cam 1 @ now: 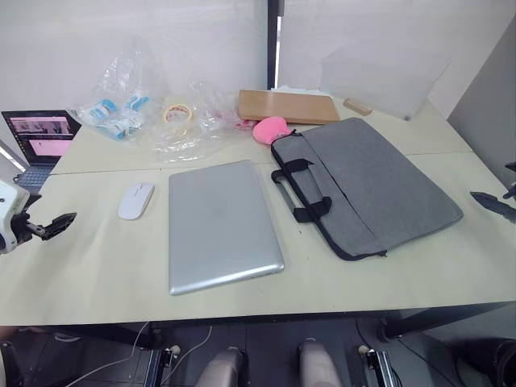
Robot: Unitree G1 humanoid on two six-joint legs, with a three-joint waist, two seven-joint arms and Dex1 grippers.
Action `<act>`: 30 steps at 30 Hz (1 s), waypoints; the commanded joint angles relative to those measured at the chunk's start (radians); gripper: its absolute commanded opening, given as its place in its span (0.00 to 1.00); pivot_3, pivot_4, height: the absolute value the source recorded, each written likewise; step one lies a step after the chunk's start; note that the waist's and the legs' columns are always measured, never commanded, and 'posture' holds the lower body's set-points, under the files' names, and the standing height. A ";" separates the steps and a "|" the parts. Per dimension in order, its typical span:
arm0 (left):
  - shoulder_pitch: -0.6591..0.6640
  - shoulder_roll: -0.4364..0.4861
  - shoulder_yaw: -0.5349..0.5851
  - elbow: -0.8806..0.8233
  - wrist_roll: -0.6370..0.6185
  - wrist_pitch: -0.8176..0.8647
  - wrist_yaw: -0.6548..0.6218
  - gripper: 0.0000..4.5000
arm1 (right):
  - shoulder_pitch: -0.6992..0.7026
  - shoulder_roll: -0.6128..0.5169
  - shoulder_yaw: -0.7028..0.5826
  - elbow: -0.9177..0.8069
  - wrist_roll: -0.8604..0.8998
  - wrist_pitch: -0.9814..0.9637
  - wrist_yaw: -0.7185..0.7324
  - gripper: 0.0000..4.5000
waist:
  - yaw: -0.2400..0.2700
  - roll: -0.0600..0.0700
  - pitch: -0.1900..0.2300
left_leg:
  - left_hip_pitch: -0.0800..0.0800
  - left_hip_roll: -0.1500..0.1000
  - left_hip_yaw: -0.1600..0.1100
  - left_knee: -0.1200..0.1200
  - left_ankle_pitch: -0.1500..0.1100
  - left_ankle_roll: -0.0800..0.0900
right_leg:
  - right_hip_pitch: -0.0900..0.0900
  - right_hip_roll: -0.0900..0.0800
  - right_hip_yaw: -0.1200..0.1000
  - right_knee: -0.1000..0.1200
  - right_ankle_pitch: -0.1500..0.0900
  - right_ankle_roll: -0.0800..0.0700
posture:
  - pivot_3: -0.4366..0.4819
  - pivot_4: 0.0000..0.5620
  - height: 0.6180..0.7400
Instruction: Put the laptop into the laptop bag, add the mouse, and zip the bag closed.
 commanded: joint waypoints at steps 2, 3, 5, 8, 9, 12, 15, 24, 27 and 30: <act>-0.009 0.049 0.016 0.004 -0.014 0.005 -0.018 1.00 | -0.002 -0.022 -0.020 -0.010 0.009 -0.007 -0.006 0.99 | 0.000 0.000 0.000 | 0.000 0.000 0.000 0.000 0.000 0.000 | 0.000 0.000 0.000 0.000 0.000 0.000 | 0.48 0.27 1.00; -0.008 0.051 0.020 0.004 -0.019 0.006 -0.027 1.00 | -0.003 -0.020 -0.019 -0.011 0.009 -0.007 -0.005 0.99 | 0.000 0.000 0.000 | 0.000 0.000 0.000 0.000 0.000 0.000 | 0.000 0.000 0.000 0.000 0.000 0.000 | 0.48 0.27 1.00; -0.007 0.052 0.022 0.003 -0.021 0.004 -0.033 1.00 | -0.005 -0.018 -0.018 -0.012 0.009 -0.007 -0.004 0.99 | -0.001 0.000 0.000 | 0.000 0.000 0.000 0.000 0.000 0.000 | 0.000 0.000 0.000 0.000 0.000 0.000 | 0.48 0.27 1.00; -0.002 0.055 0.023 0.004 -0.023 -0.001 -0.037 1.00 | -0.007 -0.018 -0.017 -0.014 0.008 -0.007 -0.004 0.99 | 0.000 0.000 0.000 | 0.000 0.000 0.000 0.000 0.000 0.000 | 0.000 0.000 0.000 0.000 0.000 0.000 | 0.48 0.27 1.00; 0.001 0.055 0.024 0.003 -0.023 -0.003 -0.036 1.00 | -0.007 -0.019 -0.017 -0.014 0.008 -0.008 -0.004 0.99 | 0.000 0.000 0.000 | 0.000 0.000 0.000 0.000 0.000 0.000 | 0.000 0.000 0.000 0.000 0.000 0.000 | 0.48 0.27 1.00; 0.004 0.056 0.026 0.003 -0.026 -0.005 -0.033 1.00 | -0.008 -0.019 -0.017 -0.016 0.008 -0.008 -0.004 0.99 | 0.000 0.000 0.000 | 0.000 0.000 0.000 0.000 0.000 0.000 | 0.000 0.000 0.000 0.000 0.000 0.000 | 0.48 0.27 1.00; 0.004 0.057 0.028 0.003 -0.029 -0.003 -0.032 1.00 | -0.011 -0.018 -0.015 -0.018 0.007 -0.007 -0.003 0.99 | 0.000 0.000 0.000 | 0.000 0.000 0.000 0.000 0.000 0.000 | 0.000 0.000 0.000 0.000 0.000 0.000 | 0.48 0.27 1.00; -0.006 0.073 0.110 -0.112 -0.209 0.373 -0.155 1.00 | -0.106 0.040 0.008 -0.091 0.026 0.058 0.096 0.99 | -0.009 0.000 0.000 | 0.000 0.001 0.001 0.000 0.000 0.000 | 0.000 0.001 0.000 0.000 0.000 0.000 | 0.48 0.27 1.00; 0.006 0.094 0.134 -0.170 -0.275 0.562 -0.197 1.00 | -0.145 0.096 0.026 -0.177 0.041 0.108 0.168 0.87 | -0.014 0.000 0.000 | 0.000 0.003 0.000 0.001 0.000 0.000 | 0.000 0.003 0.000 0.000 0.001 -0.001 | 0.48 0.27 1.00; 0.013 0.117 0.135 -0.231 -0.348 0.771 -0.249 1.00 | -0.158 0.161 0.061 -0.303 0.050 0.169 0.225 0.66 | -0.019 0.000 0.000 | 0.000 0.005 0.000 0.002 -0.001 -0.001 | 0.000 0.006 0.001 0.000 0.001 -0.001 | 0.48 0.27 1.00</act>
